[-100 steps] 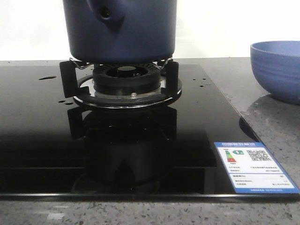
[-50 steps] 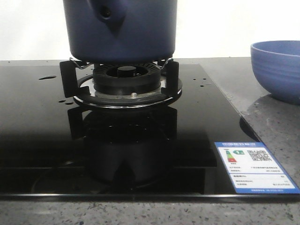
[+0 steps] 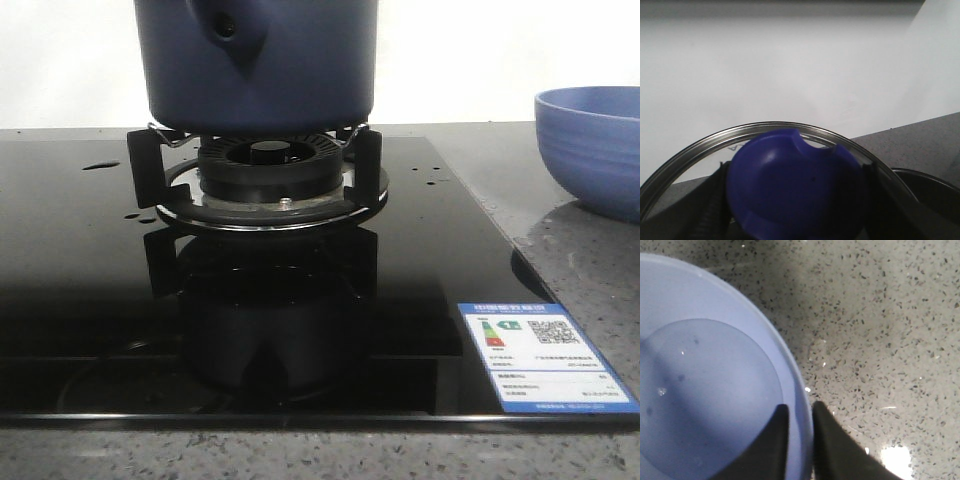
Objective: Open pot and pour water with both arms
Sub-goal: 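Reach the right gripper to the light blue bowl and grasp its rim, then lift the bowl with the right gripper toward the open pot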
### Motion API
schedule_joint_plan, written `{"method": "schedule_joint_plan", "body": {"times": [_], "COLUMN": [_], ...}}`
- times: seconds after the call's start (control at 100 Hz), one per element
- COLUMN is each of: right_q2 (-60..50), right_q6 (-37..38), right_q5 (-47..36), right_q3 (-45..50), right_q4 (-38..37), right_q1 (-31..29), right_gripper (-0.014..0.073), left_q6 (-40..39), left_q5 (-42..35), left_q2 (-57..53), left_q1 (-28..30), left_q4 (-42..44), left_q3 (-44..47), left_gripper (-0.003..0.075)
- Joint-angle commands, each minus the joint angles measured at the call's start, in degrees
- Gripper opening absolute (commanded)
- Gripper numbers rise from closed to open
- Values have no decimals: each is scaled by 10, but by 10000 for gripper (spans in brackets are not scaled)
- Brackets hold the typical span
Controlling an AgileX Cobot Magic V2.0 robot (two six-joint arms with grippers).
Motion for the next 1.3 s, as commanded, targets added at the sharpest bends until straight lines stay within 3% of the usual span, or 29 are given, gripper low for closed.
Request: {"method": "schedule_joint_plan", "body": {"times": [0.0,0.25,0.63,0.91,1.29], "right_q2": [-15,-17,-17,-9,86], "right_q6": [-8,-11,-31,-31,-31], "right_q5": [-22,-6,59,51,-6], "right_q3": [-19,-43,-213,-313,-420], "right_q4": [1,16,115,128,143], "right_q1": [-3,-3,8,106,245], "right_gripper": [-50,-67,-64,-64,-61], "left_q6": [1,1,1,1,1], "left_q5": [-44,-57,-47,-38,-35], "left_q2": [-23,-22,-21,-21,-21], "left_q1": [1,2,64,85,85], "left_q4": [-22,-22,-36,-36,-36], "left_q3": [-21,-21,-21,-21,-21], "left_gripper": [399,399,399,399,399]}}
